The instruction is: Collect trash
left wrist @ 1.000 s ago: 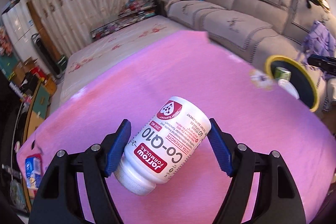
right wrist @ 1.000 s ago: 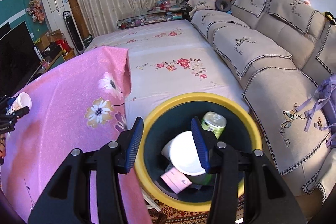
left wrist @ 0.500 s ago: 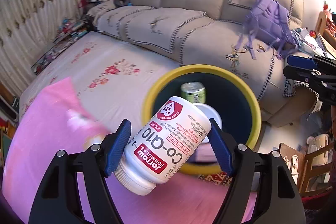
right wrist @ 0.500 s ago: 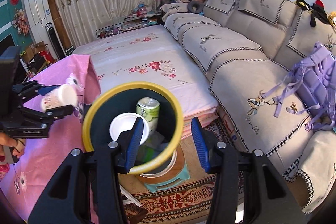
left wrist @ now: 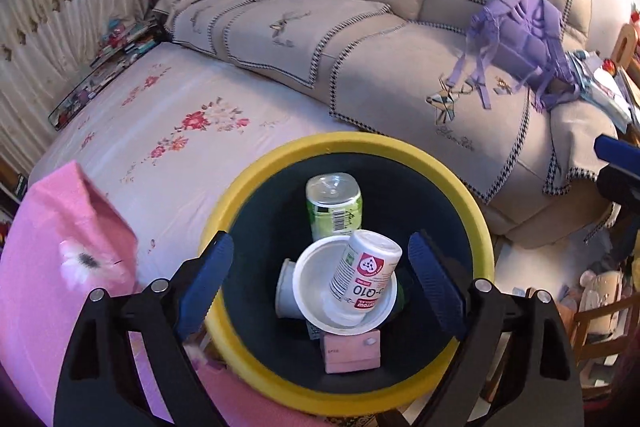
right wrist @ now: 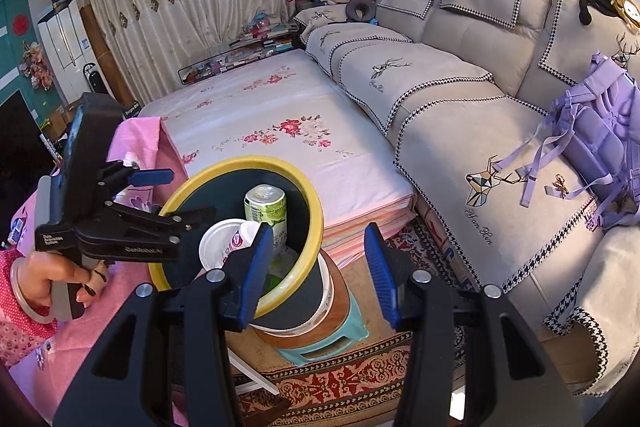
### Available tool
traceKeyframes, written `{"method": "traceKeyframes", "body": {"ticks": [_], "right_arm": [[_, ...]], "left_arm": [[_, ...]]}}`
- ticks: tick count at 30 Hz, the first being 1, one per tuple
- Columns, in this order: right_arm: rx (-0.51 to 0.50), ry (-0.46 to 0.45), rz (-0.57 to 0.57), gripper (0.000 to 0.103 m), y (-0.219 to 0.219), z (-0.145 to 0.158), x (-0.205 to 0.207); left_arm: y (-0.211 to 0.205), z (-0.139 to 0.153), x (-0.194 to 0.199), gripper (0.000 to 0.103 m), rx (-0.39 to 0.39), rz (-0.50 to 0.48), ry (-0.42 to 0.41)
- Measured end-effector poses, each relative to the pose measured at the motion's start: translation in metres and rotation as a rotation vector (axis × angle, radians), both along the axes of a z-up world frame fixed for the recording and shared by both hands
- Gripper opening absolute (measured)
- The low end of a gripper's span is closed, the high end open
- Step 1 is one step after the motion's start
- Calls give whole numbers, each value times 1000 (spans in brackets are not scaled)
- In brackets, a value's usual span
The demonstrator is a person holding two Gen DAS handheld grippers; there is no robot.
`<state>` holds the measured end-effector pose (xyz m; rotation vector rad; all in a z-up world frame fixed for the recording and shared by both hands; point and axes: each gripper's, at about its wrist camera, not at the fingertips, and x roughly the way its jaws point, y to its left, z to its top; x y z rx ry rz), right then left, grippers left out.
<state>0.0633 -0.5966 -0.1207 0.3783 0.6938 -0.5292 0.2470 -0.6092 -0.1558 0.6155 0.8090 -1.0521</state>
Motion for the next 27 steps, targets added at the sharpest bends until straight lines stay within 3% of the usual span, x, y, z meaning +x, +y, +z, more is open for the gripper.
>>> {"method": "traceKeyframes", "body": {"ticks": [6, 13, 18, 21, 27], "right_arm": [[7, -10, 67, 45, 24, 2, 3], [-15, -35, 189, 53, 81, 14, 10], [-51, -68, 280, 57, 130, 31, 10], [-74, -93, 320, 59, 156, 43, 5], [-132, -128, 345, 66, 190, 63, -12]], "left_arm": [[98, 61, 3, 98, -162, 174, -16], [240, 115, -36, 98, -324, 413, -95], [331, 134, -79, 98, -380, 563, -209], [375, 141, -96, 98, -362, 680, -257], [441, 141, -132, 98, -361, 836, -297]]}}
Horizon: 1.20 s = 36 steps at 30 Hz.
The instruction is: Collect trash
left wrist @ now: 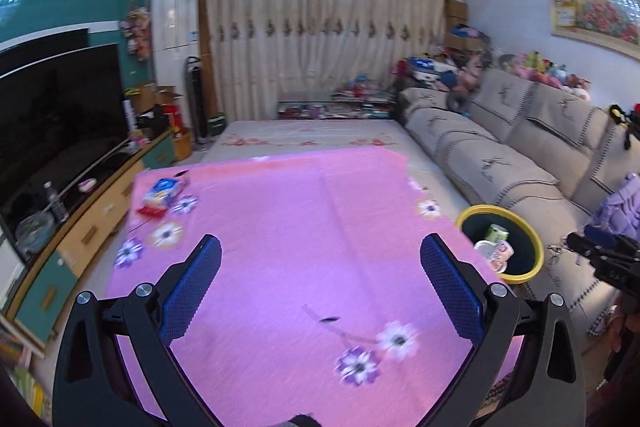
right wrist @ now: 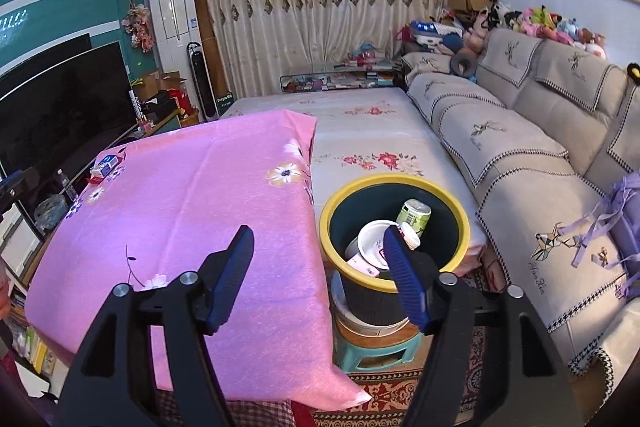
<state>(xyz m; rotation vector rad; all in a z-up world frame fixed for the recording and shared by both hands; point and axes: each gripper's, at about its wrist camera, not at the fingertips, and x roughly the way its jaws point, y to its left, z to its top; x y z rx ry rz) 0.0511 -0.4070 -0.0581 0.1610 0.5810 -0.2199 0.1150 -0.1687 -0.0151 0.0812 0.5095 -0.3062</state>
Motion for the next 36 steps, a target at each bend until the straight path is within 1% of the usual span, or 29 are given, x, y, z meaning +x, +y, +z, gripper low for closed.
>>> {"method": "traceKeyframes", "body": {"ticks": [4, 10, 14, 19, 36], "right_arm": [[-33, -24, 6, 67, 17, 7, -9], [-50, -51, 31, 69, 36, 11, -21], [-55, -64, 40, 70, 43, 13, -25], [-60, -73, 41, 70, 46, 14, -27], [-44, -84, 24, 71, 39, 15, -25]], "left_arm": [[29, -7, -18, 98, -29, 41, 18], [59, -14, -46, 98, -65, 107, 6], [65, -17, -54, 98, -44, 142, -8], [70, -14, -57, 98, -43, 163, -17], [64, -9, -58, 98, -23, 155, -28]]}}
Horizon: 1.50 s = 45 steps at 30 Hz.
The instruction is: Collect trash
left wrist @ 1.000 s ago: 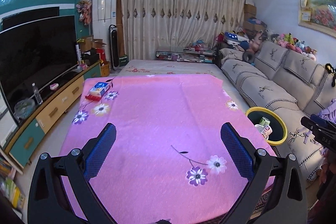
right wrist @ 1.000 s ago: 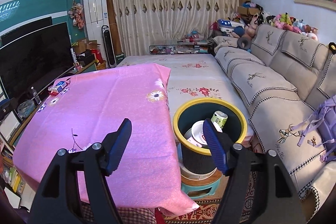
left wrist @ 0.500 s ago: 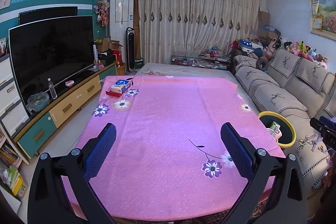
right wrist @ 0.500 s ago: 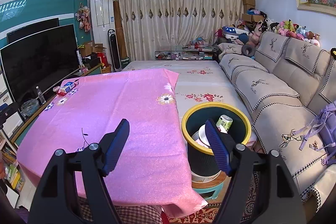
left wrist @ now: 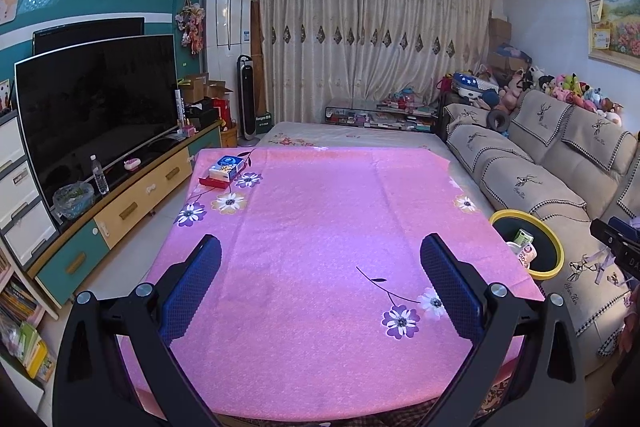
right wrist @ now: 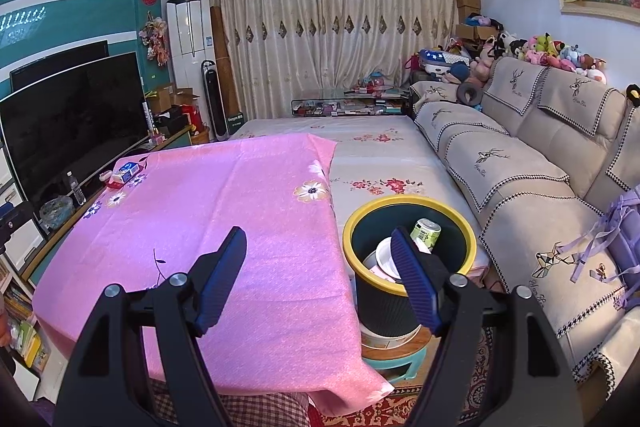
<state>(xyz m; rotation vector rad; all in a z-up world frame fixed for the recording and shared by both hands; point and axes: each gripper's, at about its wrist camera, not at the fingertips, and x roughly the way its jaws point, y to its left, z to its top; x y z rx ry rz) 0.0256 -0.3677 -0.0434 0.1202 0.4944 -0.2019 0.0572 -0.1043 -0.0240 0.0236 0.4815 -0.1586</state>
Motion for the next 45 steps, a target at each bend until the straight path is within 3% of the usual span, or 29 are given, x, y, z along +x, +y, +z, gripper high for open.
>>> {"method": "traceKeyframes", "body": {"ticks": [45], "right_arm": [[7, 3, -3, 71, 0, -2, 2]], "left_arm": [[-7, -4, 1, 98, 2, -15, 25]]}}
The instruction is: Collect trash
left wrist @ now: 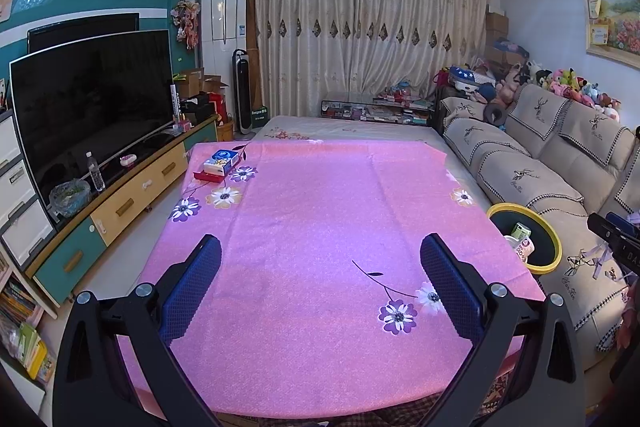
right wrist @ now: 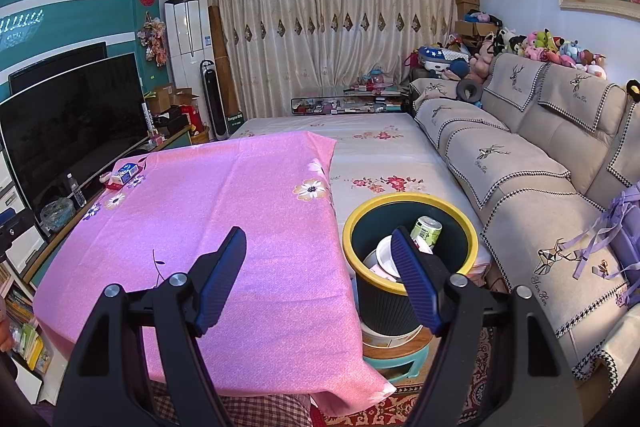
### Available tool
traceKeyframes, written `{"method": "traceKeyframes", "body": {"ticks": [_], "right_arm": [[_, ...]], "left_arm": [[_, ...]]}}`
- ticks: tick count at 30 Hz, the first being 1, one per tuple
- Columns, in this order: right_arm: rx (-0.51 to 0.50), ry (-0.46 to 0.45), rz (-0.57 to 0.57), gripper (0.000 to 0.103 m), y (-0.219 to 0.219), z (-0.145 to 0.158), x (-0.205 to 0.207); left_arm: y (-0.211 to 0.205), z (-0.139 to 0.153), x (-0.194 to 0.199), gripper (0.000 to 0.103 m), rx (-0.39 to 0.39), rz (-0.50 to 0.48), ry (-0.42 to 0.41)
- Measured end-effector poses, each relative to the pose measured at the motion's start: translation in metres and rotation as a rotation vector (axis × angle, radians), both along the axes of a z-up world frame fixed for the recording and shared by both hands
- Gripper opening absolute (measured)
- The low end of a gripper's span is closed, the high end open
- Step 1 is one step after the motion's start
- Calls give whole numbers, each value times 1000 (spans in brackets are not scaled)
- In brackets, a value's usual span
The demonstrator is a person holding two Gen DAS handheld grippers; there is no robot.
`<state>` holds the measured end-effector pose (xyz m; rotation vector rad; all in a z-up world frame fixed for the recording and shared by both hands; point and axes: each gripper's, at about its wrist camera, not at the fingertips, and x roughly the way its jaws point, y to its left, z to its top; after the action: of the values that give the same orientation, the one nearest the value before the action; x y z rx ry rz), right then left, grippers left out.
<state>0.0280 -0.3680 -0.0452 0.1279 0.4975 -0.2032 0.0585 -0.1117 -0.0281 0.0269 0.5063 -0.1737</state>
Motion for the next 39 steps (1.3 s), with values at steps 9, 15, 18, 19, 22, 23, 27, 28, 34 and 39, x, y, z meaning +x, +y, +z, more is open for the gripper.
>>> {"method": "traceKeyframes", "body": {"ticks": [9, 15, 18, 19, 22, 23, 27, 28, 34, 39], "right_arm": [[1, 1, 0, 71, 1, -1, 0], [1, 1, 0, 71, 1, 0, 0], [1, 1, 0, 71, 1, 0, 0], [1, 1, -1, 71, 1, 0, 0], [2, 3, -1, 71, 0, -2, 1], [2, 5, -1, 71, 1, -3, 1], [2, 8, 1, 71, 2, -6, 2], [2, 9, 2, 71, 3, -7, 2], [4, 15, 2, 71, 1, -11, 3], [2, 26, 7, 71, 4, -13, 8]], "left_arm": [[0, 0, 0, 98, -1, 0, 1], [1, -1, 0, 98, -4, -2, 4], [1, -2, 1, 98, -4, -3, 9], [2, -3, 1, 98, -5, -3, 11], [3, -3, 3, 98, -8, -6, 15], [3, -3, 4, 98, -10, -7, 19], [6, -5, 8, 98, -17, -11, 32], [6, -6, 9, 98, -16, -10, 33], [8, -7, 11, 98, -28, -6, 31], [7, -12, 22, 98, -24, -4, 50]]}}
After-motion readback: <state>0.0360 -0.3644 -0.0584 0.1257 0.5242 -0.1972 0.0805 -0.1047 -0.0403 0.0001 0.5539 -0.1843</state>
